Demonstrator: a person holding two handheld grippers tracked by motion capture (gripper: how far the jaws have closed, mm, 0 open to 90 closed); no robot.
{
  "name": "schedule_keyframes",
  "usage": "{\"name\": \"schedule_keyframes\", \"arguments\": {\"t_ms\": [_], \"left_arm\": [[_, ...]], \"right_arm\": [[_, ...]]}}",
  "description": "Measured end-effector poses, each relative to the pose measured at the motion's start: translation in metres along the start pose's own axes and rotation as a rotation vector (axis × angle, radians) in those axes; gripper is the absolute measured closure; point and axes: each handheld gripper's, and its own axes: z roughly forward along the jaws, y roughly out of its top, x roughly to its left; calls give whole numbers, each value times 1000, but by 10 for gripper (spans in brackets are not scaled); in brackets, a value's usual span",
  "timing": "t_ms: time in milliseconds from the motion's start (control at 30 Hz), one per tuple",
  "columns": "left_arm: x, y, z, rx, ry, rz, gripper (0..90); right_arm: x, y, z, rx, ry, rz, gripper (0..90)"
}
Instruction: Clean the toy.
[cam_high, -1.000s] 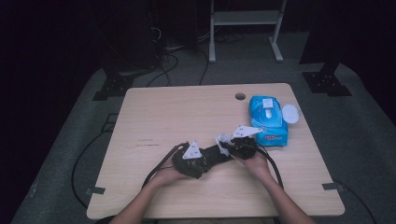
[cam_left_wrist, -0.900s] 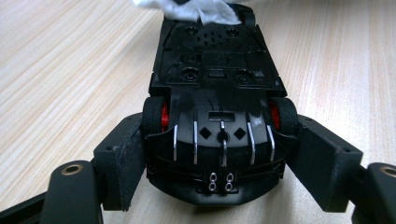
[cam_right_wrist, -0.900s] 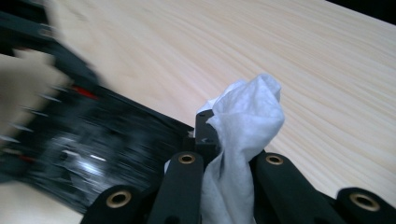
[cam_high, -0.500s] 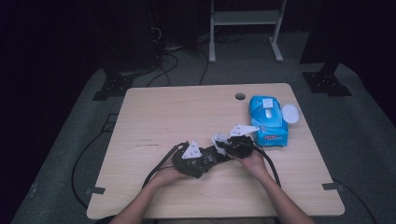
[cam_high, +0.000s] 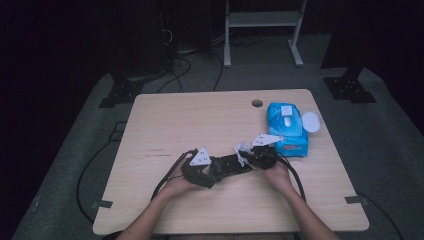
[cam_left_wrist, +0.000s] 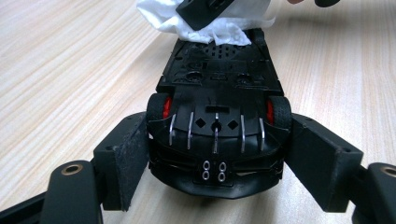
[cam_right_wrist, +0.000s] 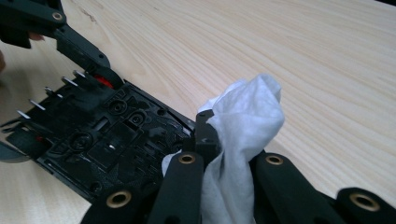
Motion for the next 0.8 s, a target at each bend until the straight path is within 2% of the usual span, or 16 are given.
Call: {"name": "schedule_keyframes", "arguments": {"t_ms": [100, 233, 367, 433, 500, 567, 667, 700, 733, 800], "left_arm": [[-2, 0, 3, 25, 12, 41, 244], [-4, 2, 2, 9, 20, 45, 245], [-5, 1, 3, 21, 27, 56, 245], [-5, 2, 3, 24, 28, 59, 245], [-5, 1, 3, 19, 28, 56, 245], [-5, 1, 3, 18, 28, 55, 245], [-6, 1, 2, 14, 29, 56, 245], [-5, 2, 2, 15, 27, 56, 245], [-5, 2, 2, 15, 27, 57, 245], [-6, 2, 2, 17, 30, 60, 245]], "right_arm": [[6, 4, -2, -10, 28, 3, 839], [28, 13, 5, -17, 105, -23, 839], [53, 23, 17, -30, 192, -54, 840], [64, 27, 23, -28, 221, -65, 840], [67, 31, 25, -15, 211, -94, 842], [62, 33, 25, -21, 184, -79, 843], [48, 34, 24, -5, 87, -90, 843], [43, 34, 23, 3, 71, -81, 843], [40, 33, 23, 4, 76, -56, 843], [41, 33, 23, 2, 84, -52, 843]]}}
